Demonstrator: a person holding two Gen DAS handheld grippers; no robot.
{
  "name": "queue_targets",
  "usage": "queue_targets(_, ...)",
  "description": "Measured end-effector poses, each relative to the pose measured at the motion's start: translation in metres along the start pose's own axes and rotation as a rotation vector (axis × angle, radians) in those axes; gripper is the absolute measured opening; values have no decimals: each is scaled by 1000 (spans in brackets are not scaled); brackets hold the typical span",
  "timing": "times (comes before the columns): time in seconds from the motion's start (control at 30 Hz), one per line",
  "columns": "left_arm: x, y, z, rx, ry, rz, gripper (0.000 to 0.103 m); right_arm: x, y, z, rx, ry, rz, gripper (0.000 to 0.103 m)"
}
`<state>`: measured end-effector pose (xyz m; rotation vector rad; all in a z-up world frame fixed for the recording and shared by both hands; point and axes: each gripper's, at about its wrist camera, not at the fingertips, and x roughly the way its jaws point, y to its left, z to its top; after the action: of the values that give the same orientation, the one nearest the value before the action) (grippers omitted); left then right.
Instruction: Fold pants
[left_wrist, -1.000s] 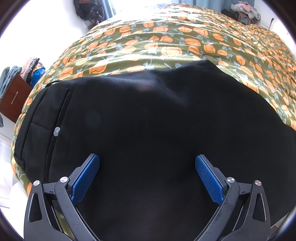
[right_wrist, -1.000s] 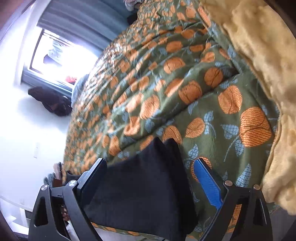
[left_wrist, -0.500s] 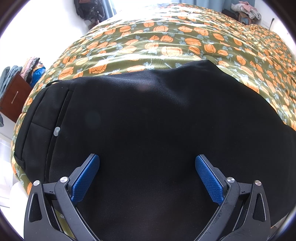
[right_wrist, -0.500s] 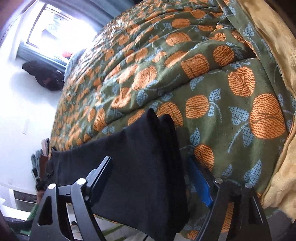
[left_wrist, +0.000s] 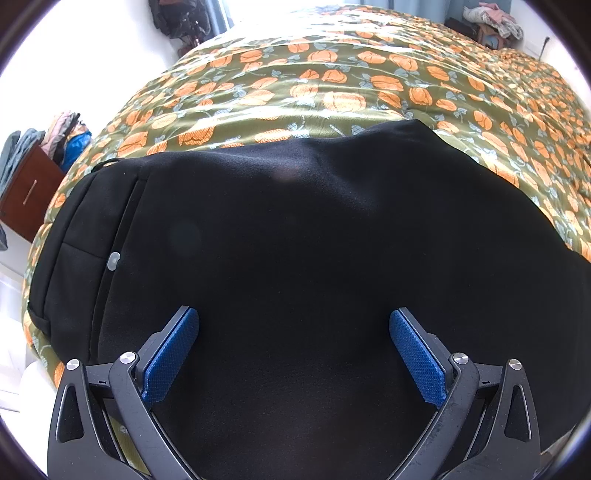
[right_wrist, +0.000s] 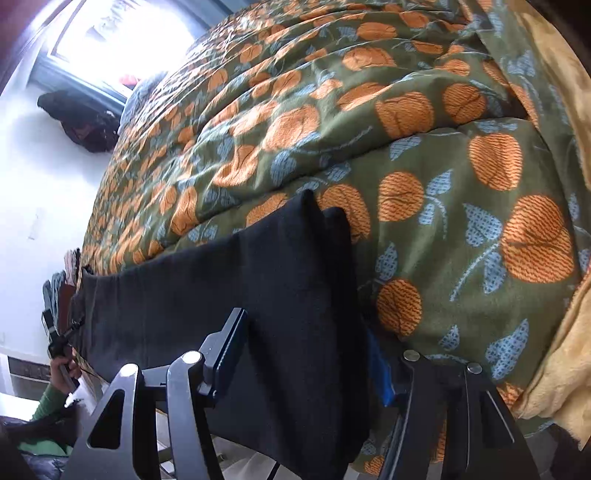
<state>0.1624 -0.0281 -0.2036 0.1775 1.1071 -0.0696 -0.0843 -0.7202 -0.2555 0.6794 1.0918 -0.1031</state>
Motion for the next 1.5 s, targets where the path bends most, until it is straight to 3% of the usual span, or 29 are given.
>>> queue_targets(0.07, 0, 0, 0, 0, 0, 0, 103, 0, -1, 0, 2, 5, -2, 61)
queue_targets(0.17, 0, 0, 0, 0, 0, 0, 103, 0, 1, 1, -1, 15, -29, 52)
queue_targets(0.27, 0, 0, 0, -1, 0, 0, 103, -6, 3, 1, 13, 8, -13, 31)
queue_targets(0.3, 0, 0, 0, -1, 0, 0, 103, -8, 6, 1, 18, -2, 4, 19)
queue_targets(0.33, 0, 0, 0, 0, 0, 0, 103, -11, 8, 0, 22, -15, 16, 16)
queue_targets(0.4, 0, 0, 0, 0, -2, 0, 103, -19, 14, -4, 42, -48, 50, 16)
queue_targets(0.53, 0, 0, -1, -4, -6, 3, 103, -32, 40, -19, 58, -120, 195, 16)
queue_targets(0.7, 0, 0, 0, -10, 4, 3, 103, -32, 97, -36, 46, -180, 366, 16)
queue_targets(0.97, -1, 2, 1, -11, 16, -13, 102, 20, 209, -51, 76, -202, 637, 16)
queue_targets(1.07, -6, 4, 1, -27, 17, -34, 102, 54, 245, -55, 100, -179, 652, 16)
queue_targets(1.2, -22, 8, -1, -51, 8, -103, 102, 108, 297, -70, 89, -136, 551, 16)
queue_targets(1.3, -44, 8, -1, -49, -30, -189, 102, 144, 342, -81, -15, -116, 406, 25)
queue_targets(1.33, -54, 7, -1, -44, -49, -229, 102, 151, 354, -84, -59, -108, 352, 48)
queue_targets(1.4, -71, 4, -1, -32, -75, -293, 102, 153, 373, -92, -145, -115, 303, 71)
queue_targets(1.43, -82, -1, -2, -18, -89, -345, 102, 146, 375, -96, -175, -119, 289, 79)
queue_targets(1.5, -99, -16, -2, 25, -101, -442, 102, 125, 374, -105, -212, -135, 274, 83)
